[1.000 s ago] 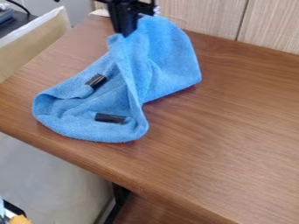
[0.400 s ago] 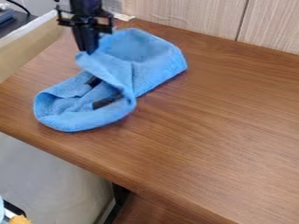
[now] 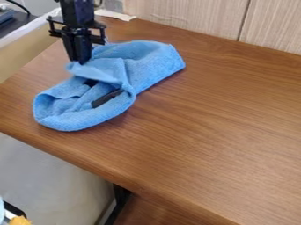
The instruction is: Folding the cloth from bottom right to the top left
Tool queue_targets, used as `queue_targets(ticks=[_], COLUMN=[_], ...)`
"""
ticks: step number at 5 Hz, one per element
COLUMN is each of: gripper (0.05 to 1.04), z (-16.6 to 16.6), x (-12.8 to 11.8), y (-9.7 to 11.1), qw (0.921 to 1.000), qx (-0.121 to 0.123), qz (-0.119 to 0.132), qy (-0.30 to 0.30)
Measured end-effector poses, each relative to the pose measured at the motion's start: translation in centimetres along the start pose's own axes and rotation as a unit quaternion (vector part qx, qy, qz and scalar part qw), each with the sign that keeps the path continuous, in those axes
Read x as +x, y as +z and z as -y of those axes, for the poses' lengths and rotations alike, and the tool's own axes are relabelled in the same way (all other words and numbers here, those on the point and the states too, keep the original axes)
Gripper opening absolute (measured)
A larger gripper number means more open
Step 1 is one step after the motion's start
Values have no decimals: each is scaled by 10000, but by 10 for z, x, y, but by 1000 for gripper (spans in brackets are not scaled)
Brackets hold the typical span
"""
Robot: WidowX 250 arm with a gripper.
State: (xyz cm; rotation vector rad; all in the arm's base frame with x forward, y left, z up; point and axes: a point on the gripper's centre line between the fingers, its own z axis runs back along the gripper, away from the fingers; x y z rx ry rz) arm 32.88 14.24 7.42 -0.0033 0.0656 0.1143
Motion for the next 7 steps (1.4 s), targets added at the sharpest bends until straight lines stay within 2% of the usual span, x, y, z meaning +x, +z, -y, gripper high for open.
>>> queue_targets(ticks=[1, 2, 3, 5, 6, 7], gripper=[499, 806, 1005, 1001, 1001, 1001], z=[2, 3, 4, 16, 22, 28], x=[0, -3, -9, -16, -21, -28], y=[-1, -2, -7, 40, 71, 92], qw=[10000, 9999, 9997, 9990, 9974, 9956], qx=[-6, 33, 58, 373, 475, 554], qz=[-30, -111, -220, 253, 537, 753], qy=[77, 79, 97, -22, -17, -25])
